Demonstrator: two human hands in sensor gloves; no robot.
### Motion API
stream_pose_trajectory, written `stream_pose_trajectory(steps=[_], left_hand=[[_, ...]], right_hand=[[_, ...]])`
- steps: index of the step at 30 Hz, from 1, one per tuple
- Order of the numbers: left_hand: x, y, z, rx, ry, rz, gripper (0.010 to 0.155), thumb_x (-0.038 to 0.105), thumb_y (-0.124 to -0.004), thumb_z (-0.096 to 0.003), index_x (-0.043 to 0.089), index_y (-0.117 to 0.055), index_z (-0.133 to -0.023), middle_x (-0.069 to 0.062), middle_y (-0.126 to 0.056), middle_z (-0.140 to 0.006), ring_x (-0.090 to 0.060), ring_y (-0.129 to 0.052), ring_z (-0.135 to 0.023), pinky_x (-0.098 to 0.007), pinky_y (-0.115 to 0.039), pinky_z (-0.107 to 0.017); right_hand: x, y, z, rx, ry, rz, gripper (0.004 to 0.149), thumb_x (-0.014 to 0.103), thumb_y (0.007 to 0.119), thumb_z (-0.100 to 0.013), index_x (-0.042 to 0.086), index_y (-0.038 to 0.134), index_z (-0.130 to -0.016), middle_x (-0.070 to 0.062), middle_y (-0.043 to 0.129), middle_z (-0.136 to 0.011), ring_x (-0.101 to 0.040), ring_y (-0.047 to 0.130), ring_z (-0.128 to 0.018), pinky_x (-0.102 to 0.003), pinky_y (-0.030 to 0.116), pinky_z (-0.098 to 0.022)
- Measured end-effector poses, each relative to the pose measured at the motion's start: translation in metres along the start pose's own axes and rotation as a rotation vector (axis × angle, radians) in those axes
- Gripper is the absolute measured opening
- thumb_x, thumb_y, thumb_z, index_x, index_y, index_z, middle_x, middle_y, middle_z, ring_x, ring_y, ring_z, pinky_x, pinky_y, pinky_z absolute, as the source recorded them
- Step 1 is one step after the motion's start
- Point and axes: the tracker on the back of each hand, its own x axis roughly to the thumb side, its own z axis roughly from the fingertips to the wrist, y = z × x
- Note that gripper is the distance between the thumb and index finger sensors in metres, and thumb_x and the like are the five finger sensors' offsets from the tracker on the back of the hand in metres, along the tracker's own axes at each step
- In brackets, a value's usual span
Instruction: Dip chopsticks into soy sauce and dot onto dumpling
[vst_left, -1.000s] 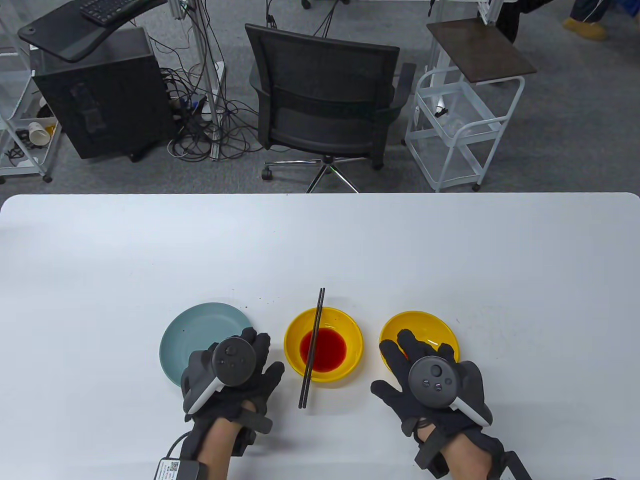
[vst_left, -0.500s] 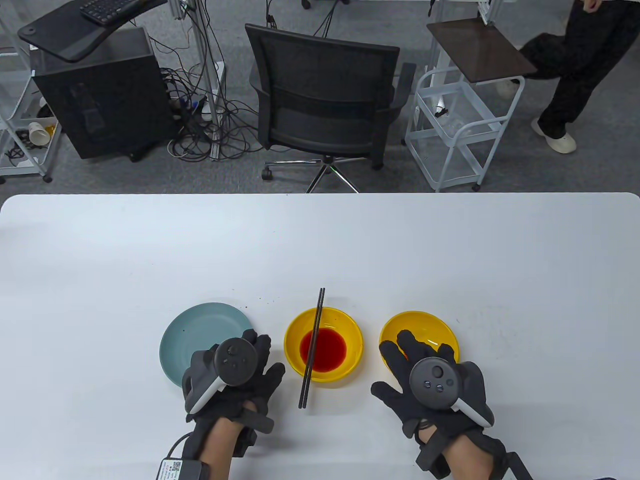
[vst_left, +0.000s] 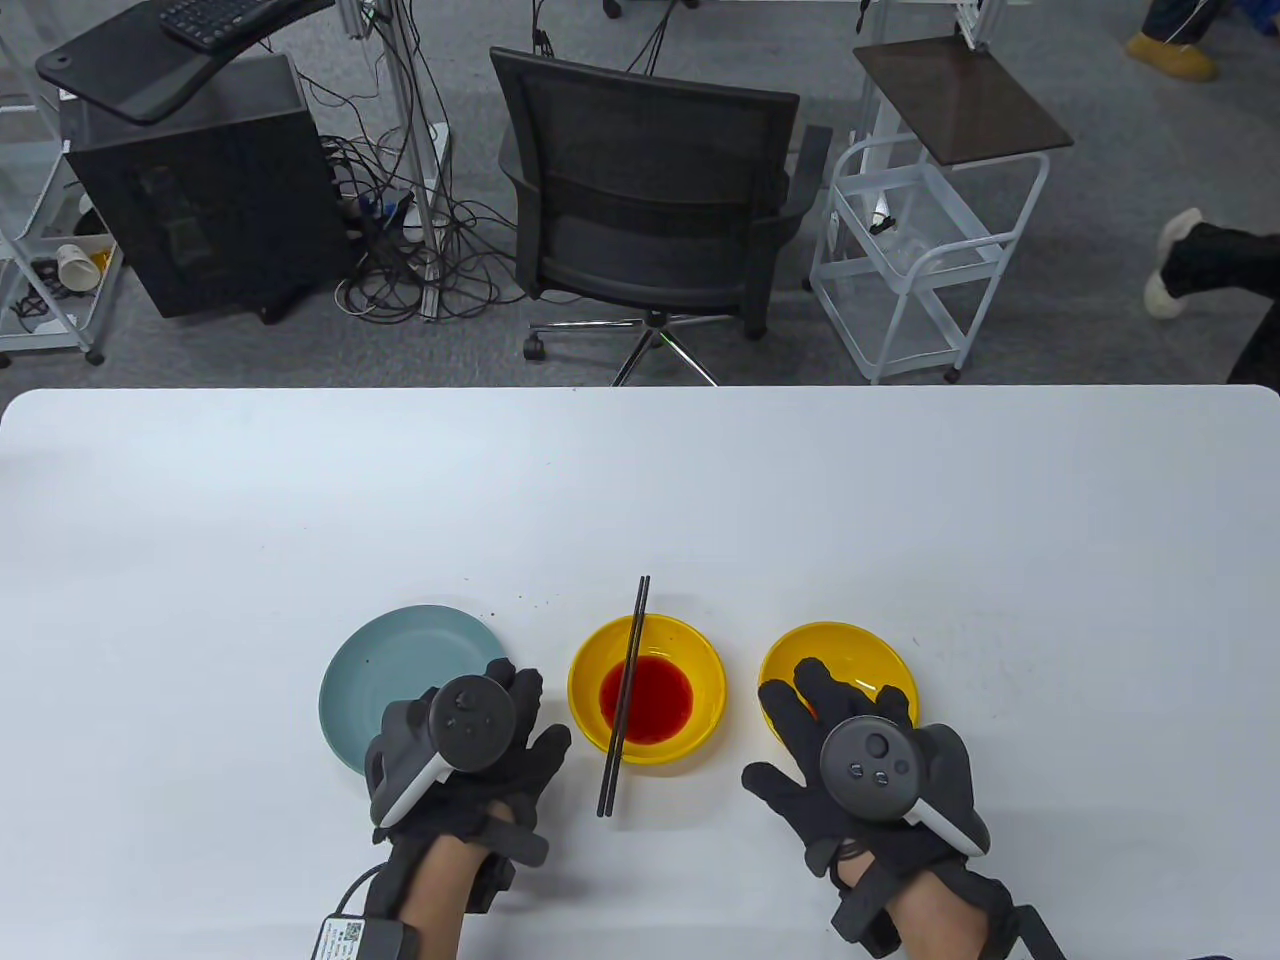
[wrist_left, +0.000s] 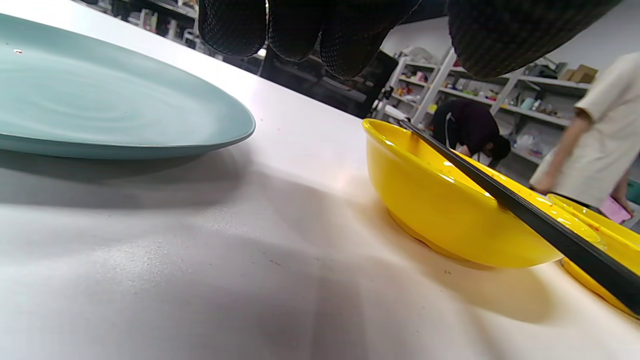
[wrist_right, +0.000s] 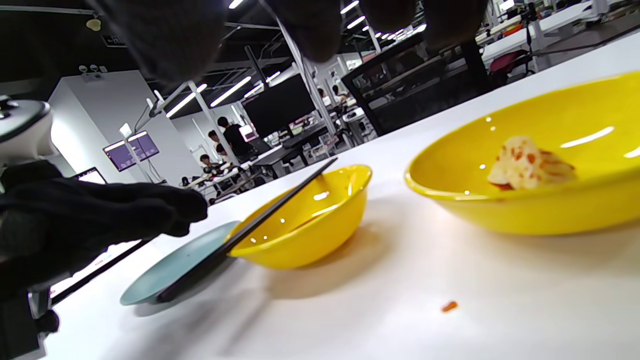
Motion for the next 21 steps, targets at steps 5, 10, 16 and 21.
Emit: stream_pose_trajectory(steps=[5, 10, 16, 21], left_hand=[[0.005, -0.002, 0.001, -0.001, -0.001, -0.021, 0.075, 0.061, -0.074, -0.0470, 0.018, -0.064, -0.108, -0.009, -0.055, -0.116, -0.046, -0.063, -0.103, -0.071, -0.041, -0.073], [0.012, -0.001, 0.004, 0.051, 0.000, -0.048, 0.074, 0.061, -0.075, -0.0462, 0.016, -0.070, -0.105, -0.010, -0.063, -0.112, -0.046, -0.069, -0.100, -0.070, -0.045, -0.072], [0.026, -0.002, 0.009, 0.087, 0.010, -0.090, 0.074, 0.063, -0.077, -0.0447, 0.015, -0.076, -0.100, -0.011, -0.071, -0.106, -0.045, -0.076, -0.094, -0.069, -0.050, -0.071], [0.037, -0.006, 0.012, 0.078, 0.064, -0.136, 0.077, 0.068, -0.077, -0.0427, 0.011, -0.083, -0.094, -0.013, -0.081, -0.096, -0.044, -0.085, -0.085, -0.068, -0.056, -0.068]], right_hand=[[0.000, -0.001, 0.001, -0.004, 0.001, 0.000, 0.078, 0.058, 0.069, -0.043, 0.017, 0.048, -0.106, -0.023, 0.033, -0.114, -0.056, 0.048, -0.098, -0.081, 0.022, -0.066], [0.000, -0.001, 0.001, -0.002, 0.002, 0.002, 0.078, 0.058, 0.069, -0.043, 0.017, 0.048, -0.106, -0.023, 0.033, -0.114, -0.056, 0.048, -0.098, -0.081, 0.022, -0.066], [0.000, -0.002, 0.001, -0.009, -0.001, 0.002, 0.078, 0.058, 0.069, -0.043, 0.017, 0.048, -0.106, -0.023, 0.033, -0.114, -0.056, 0.048, -0.098, -0.081, 0.022, -0.066], [0.000, -0.003, 0.001, -0.006, 0.002, 0.001, 0.078, 0.058, 0.069, -0.043, 0.016, 0.048, -0.106, -0.023, 0.033, -0.114, -0.056, 0.048, -0.099, -0.081, 0.022, -0.066]])
